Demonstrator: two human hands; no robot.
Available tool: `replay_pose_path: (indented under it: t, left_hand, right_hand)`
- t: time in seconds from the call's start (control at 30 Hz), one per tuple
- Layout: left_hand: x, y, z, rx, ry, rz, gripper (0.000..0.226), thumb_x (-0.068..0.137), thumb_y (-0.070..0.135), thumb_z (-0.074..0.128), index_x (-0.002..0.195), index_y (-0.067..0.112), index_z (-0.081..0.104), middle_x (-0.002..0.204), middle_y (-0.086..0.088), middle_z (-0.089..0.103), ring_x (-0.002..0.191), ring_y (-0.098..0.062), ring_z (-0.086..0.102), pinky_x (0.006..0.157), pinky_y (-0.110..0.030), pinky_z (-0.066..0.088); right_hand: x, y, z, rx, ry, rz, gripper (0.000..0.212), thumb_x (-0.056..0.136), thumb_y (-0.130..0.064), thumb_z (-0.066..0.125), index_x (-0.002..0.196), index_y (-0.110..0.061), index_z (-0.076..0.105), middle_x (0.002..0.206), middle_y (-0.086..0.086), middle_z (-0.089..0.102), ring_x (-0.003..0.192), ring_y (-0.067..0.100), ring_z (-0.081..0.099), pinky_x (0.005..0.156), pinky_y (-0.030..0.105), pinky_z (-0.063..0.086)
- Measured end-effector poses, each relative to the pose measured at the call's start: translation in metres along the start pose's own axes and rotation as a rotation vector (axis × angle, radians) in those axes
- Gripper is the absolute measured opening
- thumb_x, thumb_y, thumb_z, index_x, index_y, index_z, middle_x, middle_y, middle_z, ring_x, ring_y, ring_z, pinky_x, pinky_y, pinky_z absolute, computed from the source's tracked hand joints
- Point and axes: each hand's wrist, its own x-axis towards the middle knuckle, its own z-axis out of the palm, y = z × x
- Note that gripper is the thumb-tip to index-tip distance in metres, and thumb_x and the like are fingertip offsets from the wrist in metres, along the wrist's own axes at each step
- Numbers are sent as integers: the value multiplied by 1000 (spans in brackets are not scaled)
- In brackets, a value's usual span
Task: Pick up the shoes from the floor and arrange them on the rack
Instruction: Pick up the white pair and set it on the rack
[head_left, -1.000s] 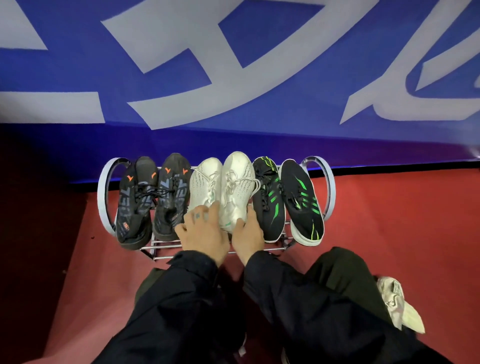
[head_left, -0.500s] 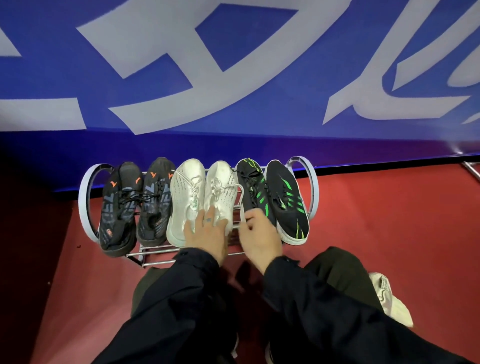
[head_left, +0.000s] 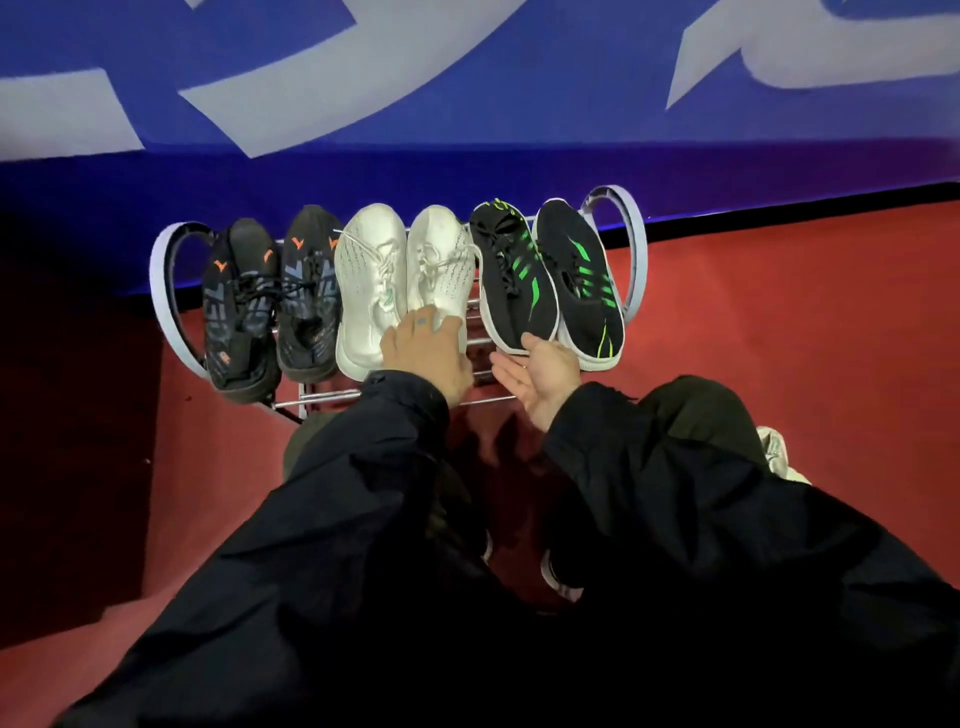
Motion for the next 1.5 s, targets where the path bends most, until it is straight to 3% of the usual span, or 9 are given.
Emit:
replay_pose_path:
  t: [0.13,0.4,0.67,0.77,0.87,0.97,1.17,1.33,1.5]
  left_hand:
    - [1,0,2,9,-18,-7,55,84,37,51,137,26,48,155,-9,34,144,-31,30,114,-50,26]
    - [2,1,-7,-134,88,-2,50,89,34,49,136,18,51,148,-14,42,135,-34,42,110,-47,33]
    - [11,1,-44,-1288,348,-413,70,100,48,43,156,13,21,160,-7,28,146,-18,30,112,-22,24]
    - [18,-7,-48,-1391,156,-470,65,91,62,50,143,21,50,147,-1,50,136,-19,47,112,-28,31]
    - [18,-8,-42,-1244,-22,-293,46,84,60,61,106,22,73,107,4,74,102,-7,67,102,-27,47]
    - [5,3,-34,-1129,-11,-75,15,95,30,63,104,20,70,95,4,72,85,-2,65,83,-19,49]
    - [19,19,-19,-1545,-78,-435,50,82,49,60,119,14,58,119,-16,67,110,-40,66,89,-59,56]
    - [34,53,-7,-1658,-128,-534,41,99,30,49,132,6,41,128,-19,55,110,-39,63,62,-44,61]
    - [42,60,20,-986,-196,-519,72,77,46,54,122,-9,49,117,-25,63,107,-40,63,91,-45,54]
  right_hand:
    - [-13,-9,0,-18,-6,-5,26,108,-16,44,132,-9,51,129,21,67,95,25,70,89,37,58]
    - [-55,-35,-9,3,-19,-160,10,106,-20,47,113,-17,53,88,8,65,59,12,59,53,24,49]
    - [-55,-131,-72,-658,-237,-505,15,101,-12,51,93,-18,62,61,3,47,45,14,39,45,27,31]
    - [-48,-153,-78,-705,-350,-554,14,104,-13,49,100,-16,62,63,-3,40,52,11,32,49,26,24]
    - [-30,-161,-66,-642,-265,-638,10,103,-20,52,99,-19,61,68,-1,41,53,8,34,50,24,27]
    - [-11,-164,-54,-452,-140,-627,19,101,-34,54,107,-18,63,80,4,57,62,10,51,57,27,40]
    - [7,-131,-53,-381,-69,-255,42,103,-51,47,135,-23,51,108,7,66,90,21,67,72,31,54]
    - [14,-93,-53,-429,-29,-181,35,103,-46,49,127,-22,57,101,3,67,84,17,65,72,29,54]
    - [20,-78,-50,-467,61,-289,14,100,-32,53,99,-18,58,83,4,58,69,18,56,61,29,46]
